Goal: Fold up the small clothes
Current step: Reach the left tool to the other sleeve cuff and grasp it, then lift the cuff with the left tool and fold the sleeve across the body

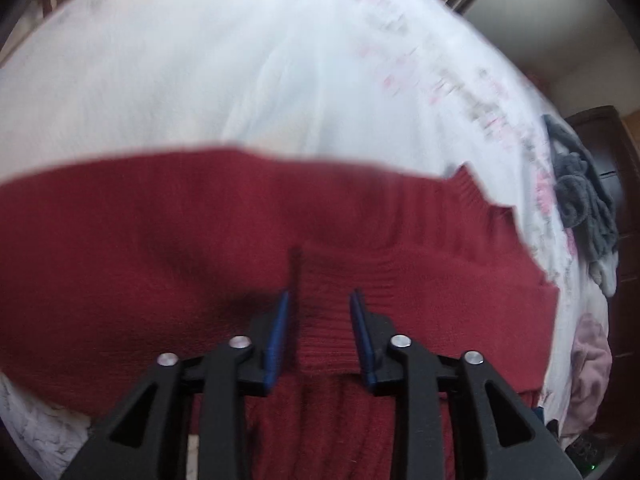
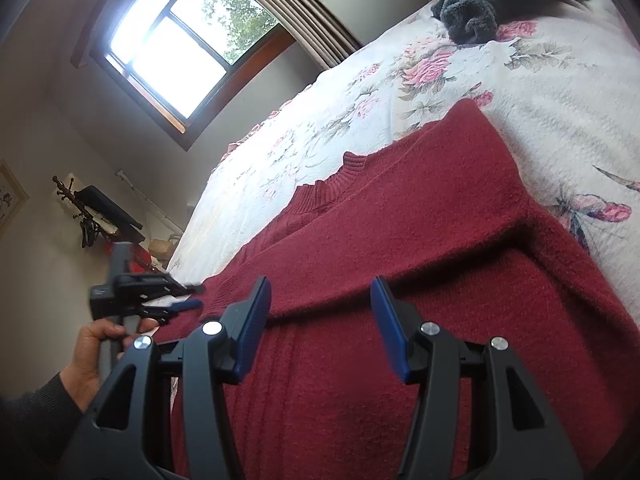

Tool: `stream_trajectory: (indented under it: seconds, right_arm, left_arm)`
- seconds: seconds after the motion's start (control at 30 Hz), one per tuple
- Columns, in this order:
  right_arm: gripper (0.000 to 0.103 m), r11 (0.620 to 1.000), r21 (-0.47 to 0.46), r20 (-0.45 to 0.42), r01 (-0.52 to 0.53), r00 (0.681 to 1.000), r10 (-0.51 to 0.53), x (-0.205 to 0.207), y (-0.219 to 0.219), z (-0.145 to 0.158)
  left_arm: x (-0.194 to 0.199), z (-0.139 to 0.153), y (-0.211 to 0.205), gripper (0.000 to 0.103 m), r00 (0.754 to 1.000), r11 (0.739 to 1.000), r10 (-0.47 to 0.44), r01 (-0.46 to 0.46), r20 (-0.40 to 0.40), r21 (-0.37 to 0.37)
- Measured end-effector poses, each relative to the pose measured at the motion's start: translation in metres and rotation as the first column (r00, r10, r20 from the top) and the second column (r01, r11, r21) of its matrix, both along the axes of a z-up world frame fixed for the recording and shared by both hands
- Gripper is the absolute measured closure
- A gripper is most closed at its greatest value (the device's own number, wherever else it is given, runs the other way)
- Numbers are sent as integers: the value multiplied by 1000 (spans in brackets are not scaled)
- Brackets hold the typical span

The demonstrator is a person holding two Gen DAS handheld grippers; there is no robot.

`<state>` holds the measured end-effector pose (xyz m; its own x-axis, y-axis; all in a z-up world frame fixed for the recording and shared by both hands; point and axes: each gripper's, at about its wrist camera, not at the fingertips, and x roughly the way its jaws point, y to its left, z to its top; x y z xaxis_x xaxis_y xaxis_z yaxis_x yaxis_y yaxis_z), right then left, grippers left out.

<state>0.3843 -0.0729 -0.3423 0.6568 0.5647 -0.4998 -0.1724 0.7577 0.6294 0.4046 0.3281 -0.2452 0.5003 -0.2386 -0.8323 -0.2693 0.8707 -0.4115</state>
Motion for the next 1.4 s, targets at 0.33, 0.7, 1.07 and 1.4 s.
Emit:
stream_trajectory:
  seconds: [0.33,0.7,1.07,1.4]
  right_arm:
    - [51,1000,9,-15,1,1000,-1,-1,0,-5]
    - [51,993,-49,-24,-105,994,104,-42,32,23]
    - [49,962,-97,-85,-254,966,246,-119,92,81]
    - [48,943,-213,-56,-254,967,248,-134,110,126]
  left_arm:
    - [10,-52,5,83,994,987,-14,-4,-110,-161]
    - [-141,4,180,41,942,926,337,-329,10,-187]
    - [-312,-18,367,38,667,615,745,-694,-12,-374]
    - [-287,-50,390,37,688,614,723,-680,-62,-400]
